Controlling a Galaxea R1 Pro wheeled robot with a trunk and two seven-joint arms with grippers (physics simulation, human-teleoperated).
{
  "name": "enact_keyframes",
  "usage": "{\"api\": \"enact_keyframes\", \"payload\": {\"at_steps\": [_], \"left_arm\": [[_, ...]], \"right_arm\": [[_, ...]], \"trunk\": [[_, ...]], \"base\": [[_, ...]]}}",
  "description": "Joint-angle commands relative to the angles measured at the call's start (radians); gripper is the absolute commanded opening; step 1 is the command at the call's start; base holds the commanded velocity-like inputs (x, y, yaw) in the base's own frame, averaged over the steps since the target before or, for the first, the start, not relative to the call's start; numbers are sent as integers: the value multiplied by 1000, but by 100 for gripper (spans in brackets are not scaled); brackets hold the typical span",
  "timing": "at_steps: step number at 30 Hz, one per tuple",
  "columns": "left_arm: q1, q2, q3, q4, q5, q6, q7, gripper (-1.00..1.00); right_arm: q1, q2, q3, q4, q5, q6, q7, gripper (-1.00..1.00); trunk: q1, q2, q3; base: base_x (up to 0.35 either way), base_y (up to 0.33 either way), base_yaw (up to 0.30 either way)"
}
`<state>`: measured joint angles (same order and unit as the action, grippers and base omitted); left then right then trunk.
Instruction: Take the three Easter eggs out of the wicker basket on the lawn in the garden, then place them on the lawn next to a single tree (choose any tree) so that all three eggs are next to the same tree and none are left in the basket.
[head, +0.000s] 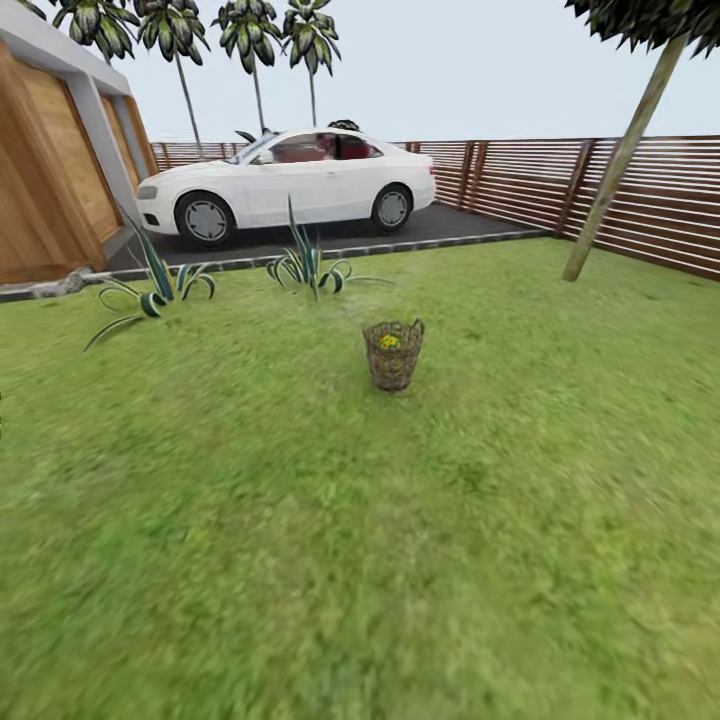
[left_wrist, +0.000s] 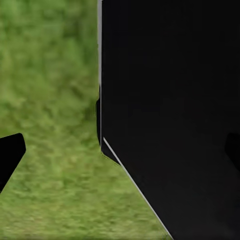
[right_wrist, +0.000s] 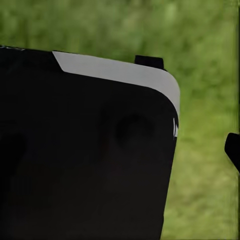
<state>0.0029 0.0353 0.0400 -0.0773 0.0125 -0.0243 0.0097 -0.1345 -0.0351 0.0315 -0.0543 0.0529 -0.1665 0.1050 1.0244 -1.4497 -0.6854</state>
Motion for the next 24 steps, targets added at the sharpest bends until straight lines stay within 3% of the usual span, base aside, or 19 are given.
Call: {"api": "enact_keyframes", "payload": {"at_steps": [1, 24], "left_arm": [[0, 0, 4, -1, 1, -2, 1, 100], [1, 0, 3, -1, 1, -2, 1, 100]], "right_arm": [[0, -1, 2, 1, 6, -3, 1, 100], [0, -4, 2, 2, 4, -2, 1, 100]], "trunk": [[1, 0, -1], [1, 0, -1]], "base": [[327, -97, 61], [328, -91, -4]]}}
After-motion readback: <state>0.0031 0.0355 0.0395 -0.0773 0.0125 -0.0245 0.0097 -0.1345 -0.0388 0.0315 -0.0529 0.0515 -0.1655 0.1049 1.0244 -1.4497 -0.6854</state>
